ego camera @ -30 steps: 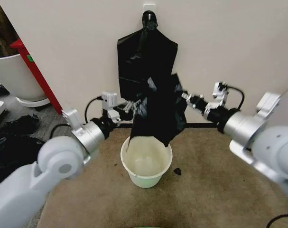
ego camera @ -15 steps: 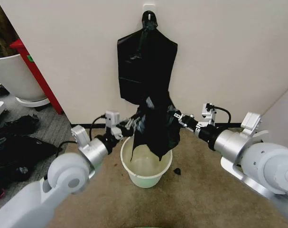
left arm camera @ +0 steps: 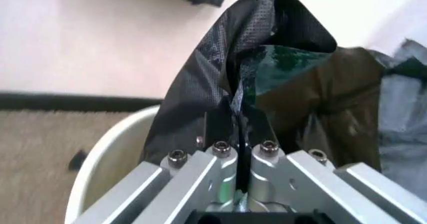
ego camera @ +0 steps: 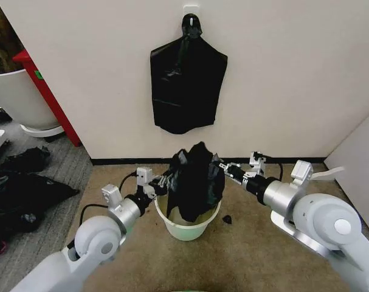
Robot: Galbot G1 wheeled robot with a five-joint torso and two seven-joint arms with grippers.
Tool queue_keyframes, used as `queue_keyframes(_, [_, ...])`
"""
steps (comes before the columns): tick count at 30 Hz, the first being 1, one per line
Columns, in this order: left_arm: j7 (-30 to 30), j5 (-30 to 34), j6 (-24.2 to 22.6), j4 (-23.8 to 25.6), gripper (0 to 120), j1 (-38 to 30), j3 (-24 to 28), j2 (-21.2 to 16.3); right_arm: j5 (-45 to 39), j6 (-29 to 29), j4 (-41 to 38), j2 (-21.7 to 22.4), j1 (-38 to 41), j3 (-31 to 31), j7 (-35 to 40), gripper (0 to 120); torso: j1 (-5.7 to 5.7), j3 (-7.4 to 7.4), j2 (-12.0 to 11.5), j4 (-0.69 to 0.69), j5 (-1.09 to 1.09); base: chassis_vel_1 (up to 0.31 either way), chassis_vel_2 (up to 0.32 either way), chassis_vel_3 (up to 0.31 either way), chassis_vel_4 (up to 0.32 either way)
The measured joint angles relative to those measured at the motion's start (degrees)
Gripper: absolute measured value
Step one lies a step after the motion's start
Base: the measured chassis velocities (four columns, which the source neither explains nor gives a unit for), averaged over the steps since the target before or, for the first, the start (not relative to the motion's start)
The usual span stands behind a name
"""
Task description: Place the garbage bag over the trash bin.
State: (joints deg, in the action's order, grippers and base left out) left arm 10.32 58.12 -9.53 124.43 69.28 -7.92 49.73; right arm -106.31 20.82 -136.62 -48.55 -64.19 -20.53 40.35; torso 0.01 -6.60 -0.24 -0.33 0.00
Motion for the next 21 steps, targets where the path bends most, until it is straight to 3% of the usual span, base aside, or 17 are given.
queue_keyframes(7, [7.52,1.31,-0.4,4.99,0,5.18,-4.36,1.0,-0.04,-0.18,-2.33,0.45,-4.78,-2.43,3.91,0,0.0,0.0,0.0,-0.01,0.01,0.0,0.0,0.0,0.0])
queue_keyframes(21, [11.56,7.21,-5.46,16.05,0,16.92,-13.6,-0.55,-4.41,-2.51,-6.67,0.83,-5.9,-4.13,13.17,0,0.0,0.01,0.0,0.0,0.0,0.0,0.0,0.0,0.0])
